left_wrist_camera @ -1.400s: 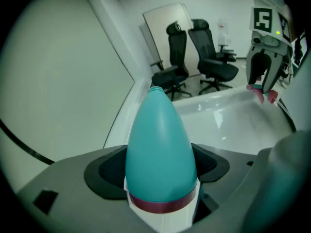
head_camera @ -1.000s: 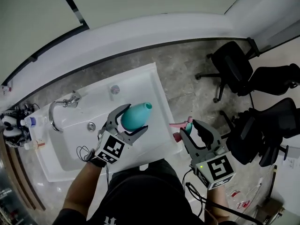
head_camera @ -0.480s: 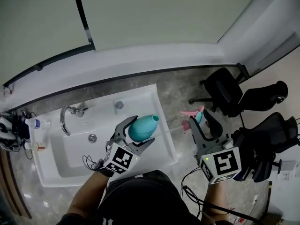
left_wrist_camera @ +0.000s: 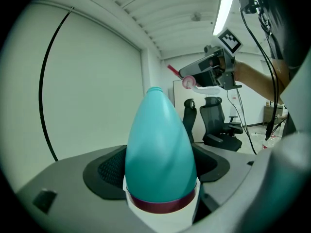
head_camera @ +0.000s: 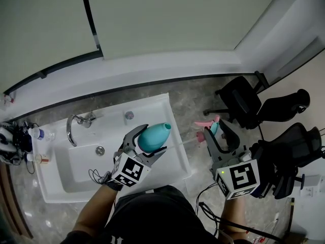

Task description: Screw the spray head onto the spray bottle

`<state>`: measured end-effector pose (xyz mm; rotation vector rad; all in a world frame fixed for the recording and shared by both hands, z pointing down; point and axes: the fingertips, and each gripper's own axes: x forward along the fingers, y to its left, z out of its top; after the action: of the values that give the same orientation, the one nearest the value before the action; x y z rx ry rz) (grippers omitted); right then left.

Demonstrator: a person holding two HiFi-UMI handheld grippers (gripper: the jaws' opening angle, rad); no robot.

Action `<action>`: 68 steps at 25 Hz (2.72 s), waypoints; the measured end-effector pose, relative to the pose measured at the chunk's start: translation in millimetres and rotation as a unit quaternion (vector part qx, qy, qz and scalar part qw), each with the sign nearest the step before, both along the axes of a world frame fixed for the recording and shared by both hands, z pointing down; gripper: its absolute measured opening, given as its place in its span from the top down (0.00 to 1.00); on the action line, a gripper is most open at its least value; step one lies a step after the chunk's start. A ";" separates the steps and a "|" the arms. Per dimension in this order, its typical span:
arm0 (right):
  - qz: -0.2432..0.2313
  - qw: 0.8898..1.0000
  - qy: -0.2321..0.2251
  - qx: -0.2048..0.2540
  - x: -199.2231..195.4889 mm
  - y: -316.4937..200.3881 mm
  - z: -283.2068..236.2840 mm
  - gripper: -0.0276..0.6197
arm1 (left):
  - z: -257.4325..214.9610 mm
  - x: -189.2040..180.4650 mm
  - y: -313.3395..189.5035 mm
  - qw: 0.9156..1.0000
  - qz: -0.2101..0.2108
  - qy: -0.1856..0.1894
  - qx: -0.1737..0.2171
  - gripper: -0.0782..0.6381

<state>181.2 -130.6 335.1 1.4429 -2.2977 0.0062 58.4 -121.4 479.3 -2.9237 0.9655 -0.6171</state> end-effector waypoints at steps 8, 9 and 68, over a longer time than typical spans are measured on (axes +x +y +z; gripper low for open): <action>-0.011 1.000 0.003 0.024 -3.1 -3.0 -5.5 0.72 | 0.6 -1.6 -0.8 1.000 0.001 -0.008 0.003 0.34; -0.007 1.000 0.007 0.028 -1.0 -3.7 -7.3 0.72 | 1.7 -2.5 0.3 1.000 0.002 -0.011 0.005 0.34; -0.219 0.975 0.020 -0.014 -104.3 56.9 -69.1 0.72 | -62.4 30.2 47.2 0.988 0.045 0.074 0.126 0.34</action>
<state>76.9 -73.7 266.0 0.8873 -2.5189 -0.1180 88.6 -74.2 416.9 -2.7962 0.8462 -0.2551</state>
